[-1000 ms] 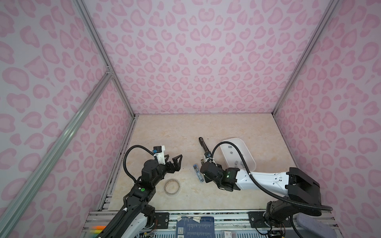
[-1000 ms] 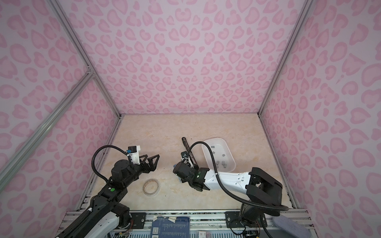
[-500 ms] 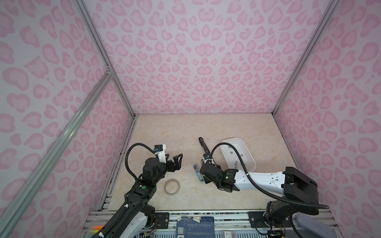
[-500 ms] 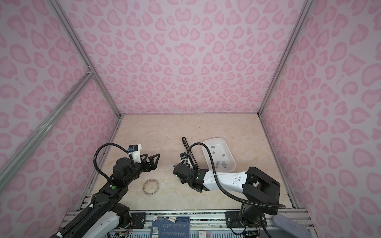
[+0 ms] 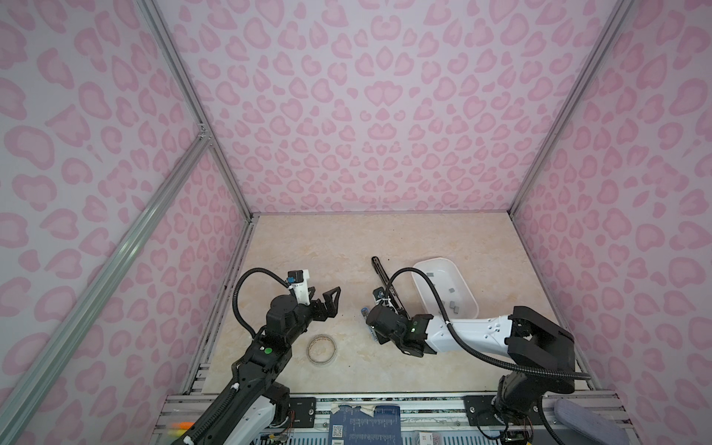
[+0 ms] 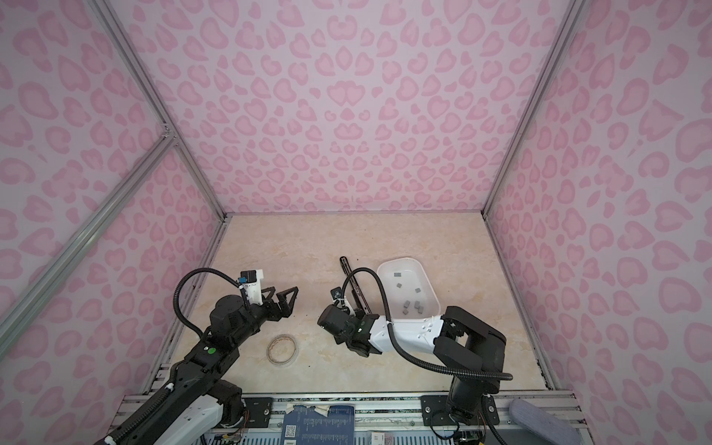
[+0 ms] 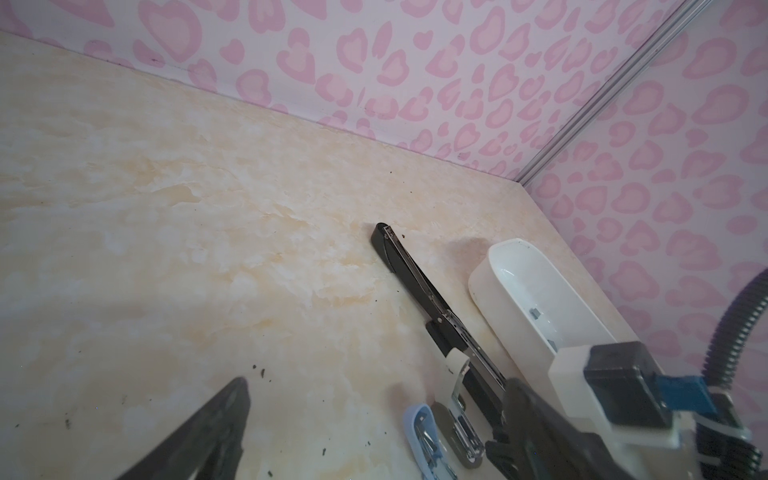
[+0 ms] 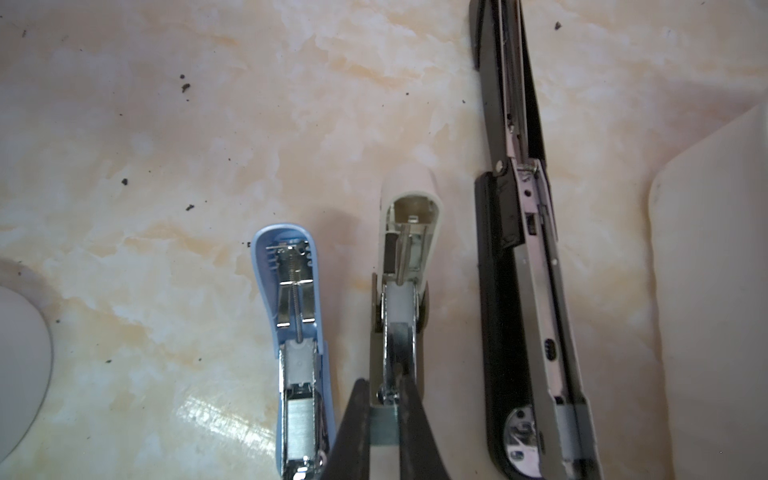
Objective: Load the staples into the stapler
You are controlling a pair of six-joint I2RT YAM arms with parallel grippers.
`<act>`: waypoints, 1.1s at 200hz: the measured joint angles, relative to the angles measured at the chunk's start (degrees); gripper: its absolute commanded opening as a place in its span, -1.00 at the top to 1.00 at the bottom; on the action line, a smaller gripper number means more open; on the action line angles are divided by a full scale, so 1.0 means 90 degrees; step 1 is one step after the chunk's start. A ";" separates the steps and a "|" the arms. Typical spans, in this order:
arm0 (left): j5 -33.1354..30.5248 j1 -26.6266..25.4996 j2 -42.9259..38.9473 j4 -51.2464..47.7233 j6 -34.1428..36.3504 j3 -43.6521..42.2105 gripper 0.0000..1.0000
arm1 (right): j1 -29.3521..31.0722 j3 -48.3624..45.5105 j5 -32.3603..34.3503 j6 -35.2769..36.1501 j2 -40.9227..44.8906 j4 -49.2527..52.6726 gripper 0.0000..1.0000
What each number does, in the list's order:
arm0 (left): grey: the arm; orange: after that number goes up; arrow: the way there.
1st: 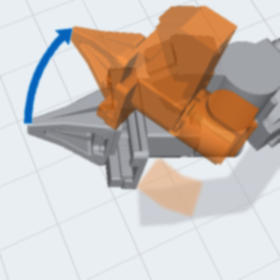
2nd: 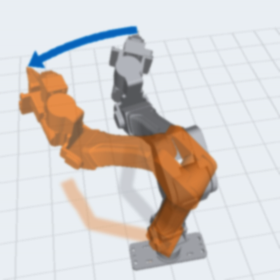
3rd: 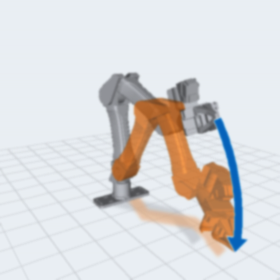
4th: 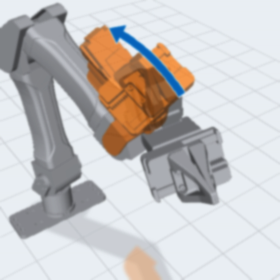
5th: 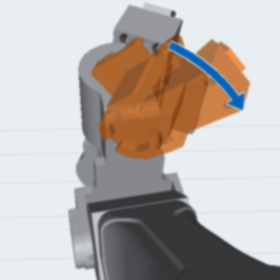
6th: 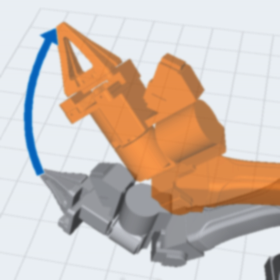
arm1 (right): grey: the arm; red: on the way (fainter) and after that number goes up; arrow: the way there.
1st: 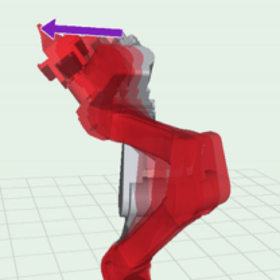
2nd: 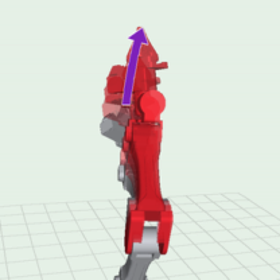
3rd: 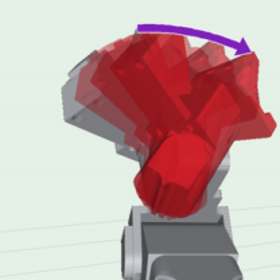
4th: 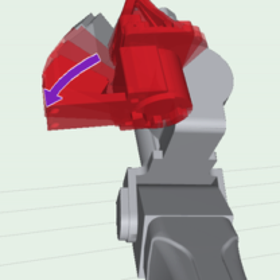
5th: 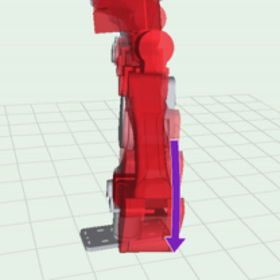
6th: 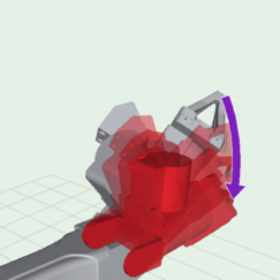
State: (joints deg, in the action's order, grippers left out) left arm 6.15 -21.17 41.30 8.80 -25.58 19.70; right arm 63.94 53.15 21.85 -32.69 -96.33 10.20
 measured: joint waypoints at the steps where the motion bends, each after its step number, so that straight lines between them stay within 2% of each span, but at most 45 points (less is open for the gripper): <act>1: -0.0002 0.0000 -0.0002 0.0000 -0.0010 0.0000 -0.93 | -0.0002 0.0000 0.0000 0.0007 0.0000 0.0000 0.91; 78: -0.0092 0.0000 -0.0444 -0.0012 -0.0245 -0.0015 -0.93 | -0.0206 -0.0029 -0.0095 0.0036 -0.0158 -0.0143 0.91; 220: -0.0107 0.0002 -0.0199 -0.0010 -0.0240 0.0012 -0.93 | -0.0316 0.0083 -0.0262 0.0036 -0.0374 -0.0231 0.94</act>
State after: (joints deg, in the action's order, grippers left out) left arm 5.19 -21.15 39.51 8.71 -27.75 19.81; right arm 61.10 53.89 19.49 -32.36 -99.70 8.12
